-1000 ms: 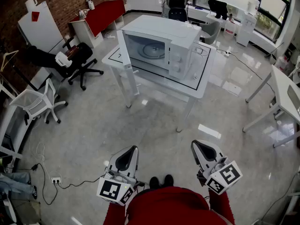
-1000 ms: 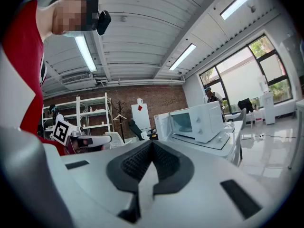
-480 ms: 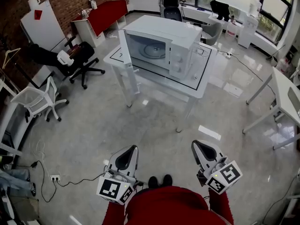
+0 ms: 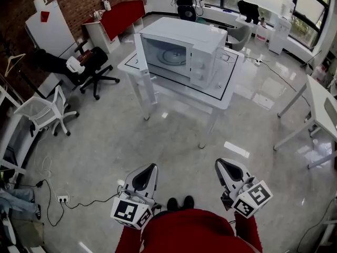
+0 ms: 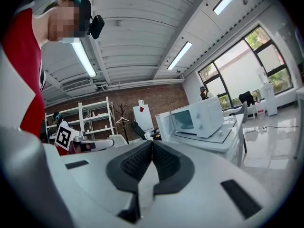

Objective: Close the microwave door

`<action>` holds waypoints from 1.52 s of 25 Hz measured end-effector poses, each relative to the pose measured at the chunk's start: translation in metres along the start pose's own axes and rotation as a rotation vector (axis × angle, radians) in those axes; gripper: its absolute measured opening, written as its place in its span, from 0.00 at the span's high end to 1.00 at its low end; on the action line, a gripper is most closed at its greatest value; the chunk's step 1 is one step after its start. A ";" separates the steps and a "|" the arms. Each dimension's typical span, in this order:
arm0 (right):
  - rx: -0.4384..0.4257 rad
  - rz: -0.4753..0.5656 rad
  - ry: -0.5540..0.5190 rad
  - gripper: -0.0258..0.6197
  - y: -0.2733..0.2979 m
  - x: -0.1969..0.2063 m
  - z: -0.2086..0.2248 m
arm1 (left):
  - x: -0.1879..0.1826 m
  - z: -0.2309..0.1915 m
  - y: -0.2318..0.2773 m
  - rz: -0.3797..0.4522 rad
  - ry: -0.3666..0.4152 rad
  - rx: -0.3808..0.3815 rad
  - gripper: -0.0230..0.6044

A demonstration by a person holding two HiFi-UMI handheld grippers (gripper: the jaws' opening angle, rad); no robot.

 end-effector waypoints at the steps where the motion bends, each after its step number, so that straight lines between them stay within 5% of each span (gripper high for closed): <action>1: 0.002 0.000 0.003 0.94 -0.001 0.000 0.001 | 0.000 0.002 0.001 0.000 0.001 0.002 0.95; 38: -0.004 0.040 0.010 0.94 -0.035 -0.006 0.033 | -0.016 0.036 0.032 0.038 0.077 -0.018 0.95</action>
Point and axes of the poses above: the fingertips, and each gripper's own axes: y forward along the fingers, z to its right, x out of its underside, the point moved 8 cm from there along -y, backward along the fingers, and after that the axes turned 4 degrees about z, right-handed, at the moved point
